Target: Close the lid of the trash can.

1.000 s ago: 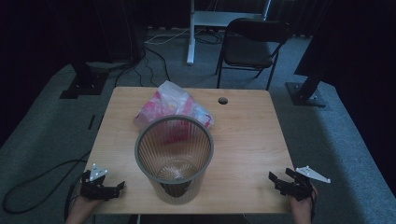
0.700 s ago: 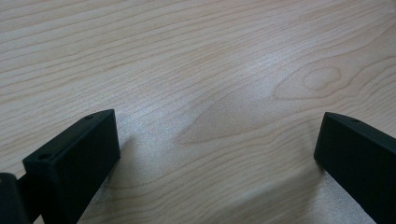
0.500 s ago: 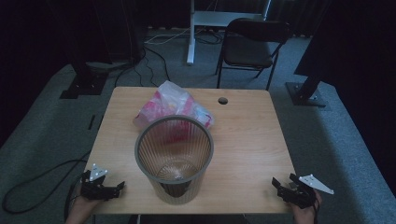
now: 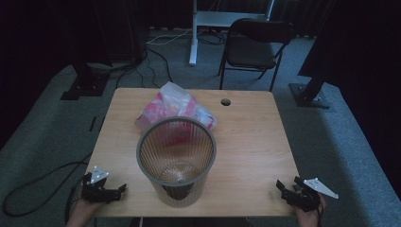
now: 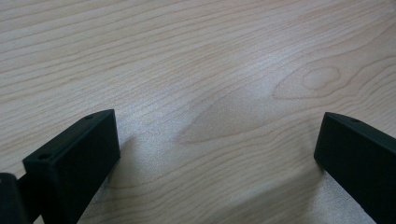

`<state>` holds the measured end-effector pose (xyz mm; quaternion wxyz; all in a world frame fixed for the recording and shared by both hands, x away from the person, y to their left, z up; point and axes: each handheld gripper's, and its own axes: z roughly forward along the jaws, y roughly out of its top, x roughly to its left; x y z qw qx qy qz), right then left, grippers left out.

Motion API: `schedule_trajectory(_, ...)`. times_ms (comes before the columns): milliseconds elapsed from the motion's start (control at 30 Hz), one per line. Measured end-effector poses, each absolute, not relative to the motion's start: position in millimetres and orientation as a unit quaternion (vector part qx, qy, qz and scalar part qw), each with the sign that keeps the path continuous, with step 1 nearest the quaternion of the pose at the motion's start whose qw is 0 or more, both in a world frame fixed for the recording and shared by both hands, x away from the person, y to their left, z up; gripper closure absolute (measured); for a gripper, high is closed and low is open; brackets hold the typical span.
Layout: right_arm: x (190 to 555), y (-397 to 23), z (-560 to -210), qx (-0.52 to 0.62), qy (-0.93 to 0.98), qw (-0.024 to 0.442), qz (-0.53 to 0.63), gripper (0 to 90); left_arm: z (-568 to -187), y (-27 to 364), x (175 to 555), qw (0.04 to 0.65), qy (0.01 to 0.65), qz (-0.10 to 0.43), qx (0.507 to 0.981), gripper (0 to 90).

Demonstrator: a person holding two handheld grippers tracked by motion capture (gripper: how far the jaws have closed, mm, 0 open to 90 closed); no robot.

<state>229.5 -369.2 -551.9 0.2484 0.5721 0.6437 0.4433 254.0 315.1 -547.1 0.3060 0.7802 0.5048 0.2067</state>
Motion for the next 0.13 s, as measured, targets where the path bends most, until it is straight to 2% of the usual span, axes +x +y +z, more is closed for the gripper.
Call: schedule_trajectory(133,230.7,-368.7,-552.6,0.573,0.646,0.251,0.438,12.6,-547.0,315.1,254.0,0.306,0.505,0.207,0.780,0.1)
